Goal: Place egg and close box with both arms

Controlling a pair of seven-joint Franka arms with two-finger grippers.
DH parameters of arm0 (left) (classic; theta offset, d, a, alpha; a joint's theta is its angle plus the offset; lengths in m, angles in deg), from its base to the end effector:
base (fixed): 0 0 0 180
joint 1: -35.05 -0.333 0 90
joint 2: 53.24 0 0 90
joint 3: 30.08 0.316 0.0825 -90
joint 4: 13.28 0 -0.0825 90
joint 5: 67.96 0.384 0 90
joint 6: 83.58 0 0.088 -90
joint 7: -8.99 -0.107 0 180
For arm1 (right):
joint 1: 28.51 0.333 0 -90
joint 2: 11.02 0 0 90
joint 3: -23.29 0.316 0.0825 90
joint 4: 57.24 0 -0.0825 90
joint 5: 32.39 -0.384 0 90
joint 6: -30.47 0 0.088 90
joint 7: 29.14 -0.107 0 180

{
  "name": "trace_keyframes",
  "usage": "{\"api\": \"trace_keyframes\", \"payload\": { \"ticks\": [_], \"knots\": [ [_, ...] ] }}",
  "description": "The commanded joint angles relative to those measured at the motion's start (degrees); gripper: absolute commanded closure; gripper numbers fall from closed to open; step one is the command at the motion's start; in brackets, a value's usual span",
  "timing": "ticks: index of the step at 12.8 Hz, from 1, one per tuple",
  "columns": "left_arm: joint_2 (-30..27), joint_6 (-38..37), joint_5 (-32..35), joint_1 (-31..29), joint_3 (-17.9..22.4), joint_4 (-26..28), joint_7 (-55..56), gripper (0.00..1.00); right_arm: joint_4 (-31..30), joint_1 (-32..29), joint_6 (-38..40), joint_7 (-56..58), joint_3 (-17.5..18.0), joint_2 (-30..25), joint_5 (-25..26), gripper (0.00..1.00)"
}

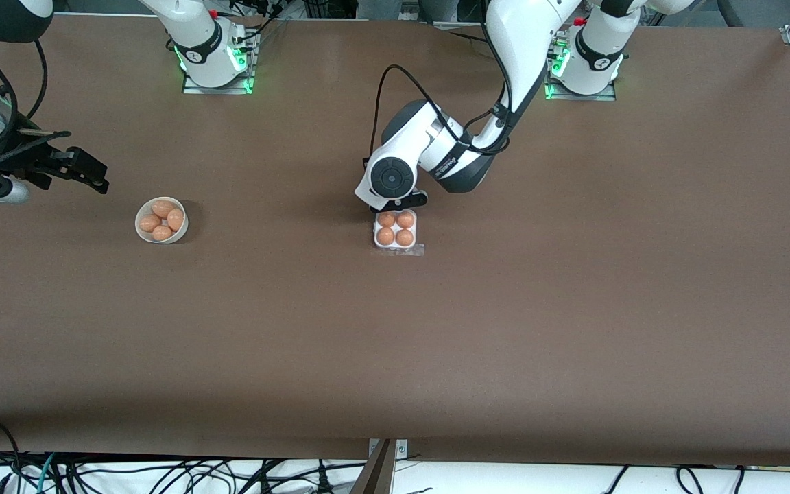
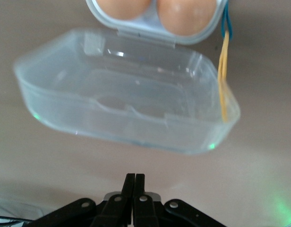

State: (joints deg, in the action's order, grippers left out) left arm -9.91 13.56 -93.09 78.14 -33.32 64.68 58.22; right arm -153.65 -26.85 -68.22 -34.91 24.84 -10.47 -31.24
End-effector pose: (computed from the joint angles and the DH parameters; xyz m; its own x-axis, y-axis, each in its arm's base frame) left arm 0.4524 -0.5216 0.2536 0.7960 0.1869 -0.5758 0.1879 -0.9804 -0.0584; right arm 0.5671 0.0299 0.5793 0.9986 -0.0417 0.0320 -0.0422 -0.9990 0.0165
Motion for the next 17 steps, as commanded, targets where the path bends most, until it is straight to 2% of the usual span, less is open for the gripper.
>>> {"api": "trace_keyframes", "payload": {
  "ticks": [1, 4, 5, 8, 9, 10, 11, 14, 16, 17],
  "knots": [
    [0.4, 3.1, 0.3, 0.3, 1.7, -1.4, -0.4, 0.95, 2.4, -2.6, 1.9, 2.6, 1.7, 1.6, -1.4, 0.00],
    [0.2, 7.2, 4.6, 0.1, 2.3, -2.4, -0.5, 0.96, 2.4, -1.5, 1.6, 1.7, 1.6, 2.1, -1.3, 0.00],
    [0.3, 7.4, 7.1, 0.1, 3.7, -4.1, -1.4, 0.96, 2.4, -1.5, 1.5, 1.6, 1.6, 2.1, -1.3, 0.00],
    [-0.7, 6.3, 8.5, -0.7, 6.3, -6.9, -2.6, 0.91, 2.4, -1.6, 1.4, 1.5, 1.6, 2.3, -1.4, 0.00],
    [-2.0, 3.9, 8.8, -1.1, 8.8, -7.2, -2.7, 0.83, 2.4, -1.7, 1.3, 1.6, 1.6, 2.3, -1.4, 0.00],
    [-2.9, 1.2, 9.3, -1.1, 11.6, -8.3, -3.3, 0.64, 2.4, -1.6, 1.2, 1.5, 1.6, 2.4, -1.3, 0.00],
    [-4.5, -1.8, 10.4, -1.1, 14.8, -9.3, -5.7, 0.52, 2.4, -1.6, 1.2, 1.5, 1.6, 2.3, -1.2, 0.00],
    [-8.8, -5.6, 12.1, -2.8, 23.6, -9.7, -20.2, 0.20, 2.4, -1.7, 1.1, 1.5, 1.6, 2.5, -1.1, 0.00],
    [-10.0, -5.6, 16.7, -2.8, 30.1, -9.8, -25.9, 0.09, 2.4, -1.7, 0.9, 1.5, 1.6, 2.5, -1.1, 0.00],
    [-10.5, -5.6, 18.3, -2.8, 32.6, -9.8, -29.1, 0.07, 2.4, -1.7, 0.9, 1.4, 1.6, 2.5, -1.2, 0.00]
  ]
}}
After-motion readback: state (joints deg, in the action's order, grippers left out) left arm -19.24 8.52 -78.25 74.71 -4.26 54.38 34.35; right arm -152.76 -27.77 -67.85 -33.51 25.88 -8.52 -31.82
